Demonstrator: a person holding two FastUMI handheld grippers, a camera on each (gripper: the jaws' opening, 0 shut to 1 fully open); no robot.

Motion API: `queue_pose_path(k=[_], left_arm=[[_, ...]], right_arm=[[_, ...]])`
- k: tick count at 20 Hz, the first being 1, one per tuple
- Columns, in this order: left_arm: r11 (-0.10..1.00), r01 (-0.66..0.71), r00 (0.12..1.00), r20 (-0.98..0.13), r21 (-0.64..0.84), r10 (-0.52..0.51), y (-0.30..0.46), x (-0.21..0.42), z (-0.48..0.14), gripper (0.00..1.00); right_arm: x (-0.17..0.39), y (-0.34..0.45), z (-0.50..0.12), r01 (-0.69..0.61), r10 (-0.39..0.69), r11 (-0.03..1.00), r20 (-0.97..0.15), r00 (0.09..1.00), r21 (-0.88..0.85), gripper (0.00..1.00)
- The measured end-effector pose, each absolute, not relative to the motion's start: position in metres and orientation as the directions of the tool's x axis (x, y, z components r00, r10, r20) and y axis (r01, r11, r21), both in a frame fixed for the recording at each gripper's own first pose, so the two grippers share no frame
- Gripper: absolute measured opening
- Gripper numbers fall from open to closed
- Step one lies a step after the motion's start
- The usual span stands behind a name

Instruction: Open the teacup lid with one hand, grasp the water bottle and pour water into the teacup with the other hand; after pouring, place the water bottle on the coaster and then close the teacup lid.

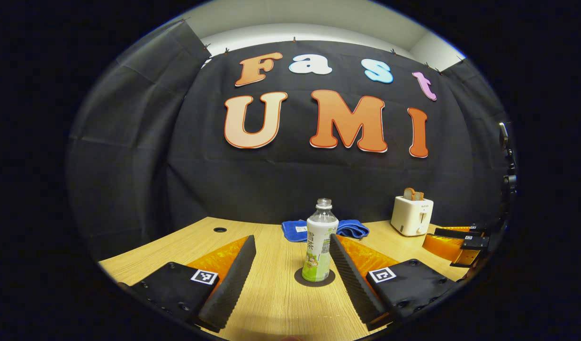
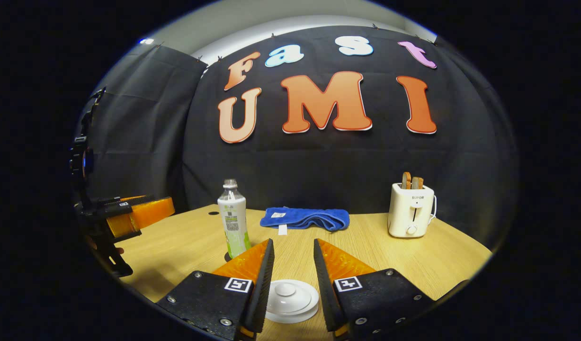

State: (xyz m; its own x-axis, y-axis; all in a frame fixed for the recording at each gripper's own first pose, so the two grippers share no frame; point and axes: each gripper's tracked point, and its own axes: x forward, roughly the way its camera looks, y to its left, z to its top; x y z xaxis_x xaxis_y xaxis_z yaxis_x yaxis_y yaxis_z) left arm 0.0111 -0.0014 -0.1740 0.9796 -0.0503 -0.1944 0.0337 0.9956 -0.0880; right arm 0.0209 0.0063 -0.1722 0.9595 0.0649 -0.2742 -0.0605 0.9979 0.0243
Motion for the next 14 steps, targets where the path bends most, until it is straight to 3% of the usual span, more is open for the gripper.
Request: queue_pose_path(k=[2,6,10,14], left_arm=[[0.996,0.025,0.984,-0.174,-0.089,-0.040,0.007,0.007,-0.159,0.99],[0.997,0.028,0.991,-0.127,-0.078,-0.038,0.014,-0.001,-0.126,0.96],[0.998,0.043,0.996,-0.080,-0.041,-0.046,0.021,-0.013,-0.095,0.98],[1.000,0.004,1.000,-0.017,-0.021,-0.005,0.039,-0.028,-0.066,0.98]], right_arm=[[0.018,0.011,-0.155,-0.069,0.073,0.997,-0.255,0.964,0.025,0.50],[0.010,0.020,-0.106,-0.085,0.083,0.996,-0.166,0.983,0.000,0.62],[0.006,0.013,-0.077,-0.034,0.028,0.998,-0.118,0.993,-0.050,0.70],[-0.001,0.009,-0.052,-0.002,-0.001,0.999,-0.085,0.996,-0.035,0.72]])
